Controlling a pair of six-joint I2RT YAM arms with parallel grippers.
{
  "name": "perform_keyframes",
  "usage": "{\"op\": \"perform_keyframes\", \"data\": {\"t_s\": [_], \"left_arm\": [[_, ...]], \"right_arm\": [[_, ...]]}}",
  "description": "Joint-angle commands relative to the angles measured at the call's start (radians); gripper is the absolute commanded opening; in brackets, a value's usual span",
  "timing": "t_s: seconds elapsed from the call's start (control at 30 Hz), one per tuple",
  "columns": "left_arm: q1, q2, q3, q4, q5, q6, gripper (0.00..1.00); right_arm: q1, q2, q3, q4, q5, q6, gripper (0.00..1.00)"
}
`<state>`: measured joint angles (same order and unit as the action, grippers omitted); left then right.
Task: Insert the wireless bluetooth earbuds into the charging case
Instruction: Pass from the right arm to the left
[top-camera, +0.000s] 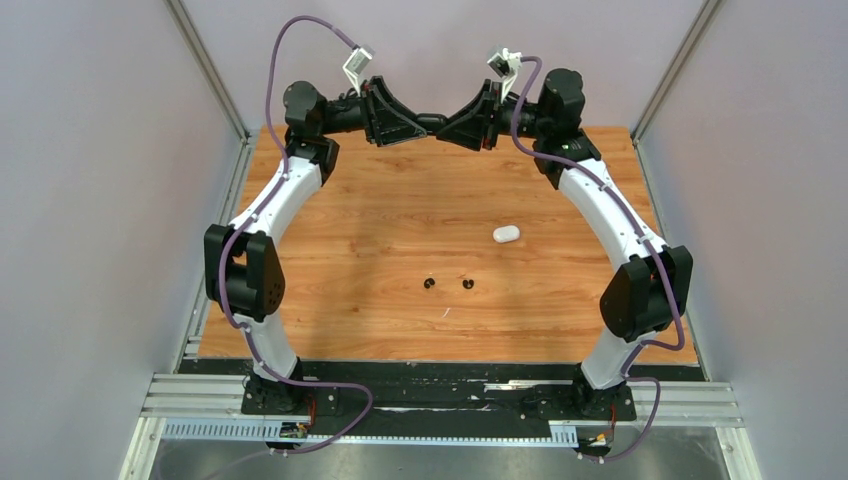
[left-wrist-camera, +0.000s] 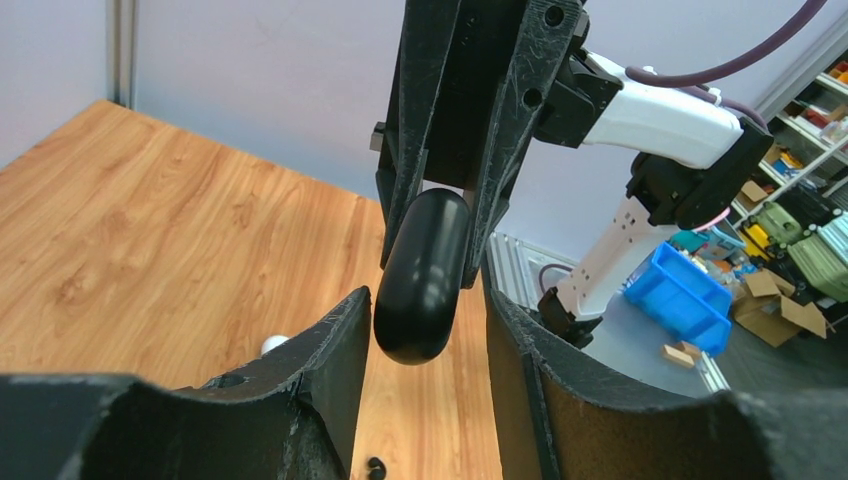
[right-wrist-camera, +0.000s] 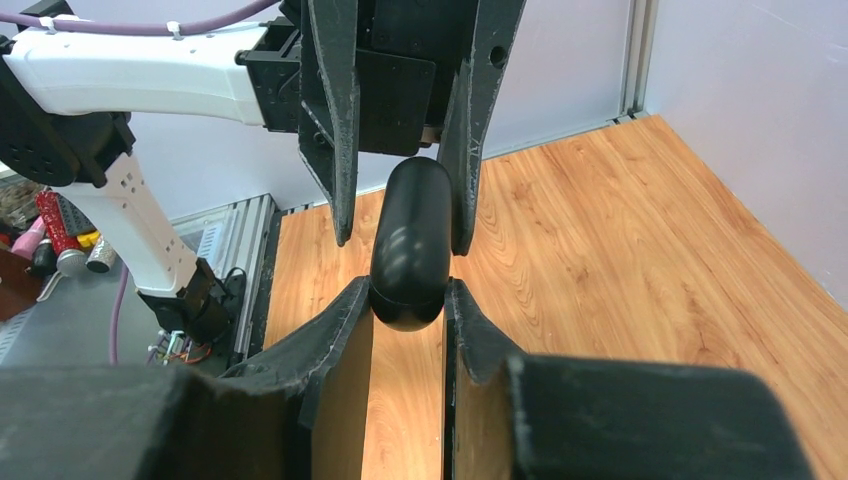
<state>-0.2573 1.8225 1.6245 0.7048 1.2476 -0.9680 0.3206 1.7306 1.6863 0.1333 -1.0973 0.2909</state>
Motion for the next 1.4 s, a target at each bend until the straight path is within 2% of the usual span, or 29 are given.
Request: {"op": "perform_keyframes", "data": {"t_s": [0.0, 0.3, 0.47, 0.57, 0.67, 0.73, 0.77, 0.87, 0.9, 0.97, 1.2, 1.37], "left_arm": [[0.002, 0.012, 0.049, 0.033, -0.007, -0.028, 0.54], [0.003, 0.025, 0.068, 0.068, -0.001, -0.058, 0.5], [0.003, 0.022, 0.08, 0.076, -0.006, -0.058, 0.44], [0.003, 0.02, 0.075, 0.08, -0.007, -0.057, 0.37], [0.003, 0.015, 0.07, 0.083, -0.01, -0.055, 0.35], [0.003, 0.014, 0.069, 0.086, -0.01, -0.052, 0.32], [0.003, 0.015, 0.069, 0.091, -0.013, -0.048, 0.25], [0.003, 0.016, 0.069, 0.094, -0.018, -0.04, 0.15], [0.003, 0.016, 0.067, 0.097, -0.02, -0.035, 0.09], [0.003, 0.016, 0.06, 0.098, -0.02, -0.022, 0.0], [0.003, -0.003, 0.022, 0.069, -0.005, 0.058, 0.0], [0.003, -0.017, -0.028, 0.043, 0.057, 0.186, 0.0]], "right_arm": [[0.006, -0.013, 0.049, 0.054, 0.017, 0.003, 0.0], [0.006, -0.005, 0.048, 0.055, 0.037, 0.007, 0.0], [0.006, 0.005, 0.041, 0.055, 0.049, 0.022, 0.0], [0.006, 0.008, 0.037, 0.054, 0.062, 0.028, 0.01], [0.006, 0.007, 0.027, 0.053, 0.079, 0.035, 0.03], [0.006, 0.007, 0.022, 0.048, 0.084, 0.036, 0.04], [0.008, 0.008, 0.018, 0.044, 0.084, 0.036, 0.05], [0.008, 0.005, 0.004, 0.036, 0.093, 0.036, 0.08], [0.008, 0.004, 0.001, 0.034, 0.096, 0.037, 0.12], [0.008, 0.004, -0.003, 0.028, 0.097, 0.036, 0.26], [0.002, 0.002, 0.01, -0.02, 0.094, 0.016, 0.57], [-0.013, 0.009, 0.051, -0.058, 0.061, 0.013, 0.69]]}}
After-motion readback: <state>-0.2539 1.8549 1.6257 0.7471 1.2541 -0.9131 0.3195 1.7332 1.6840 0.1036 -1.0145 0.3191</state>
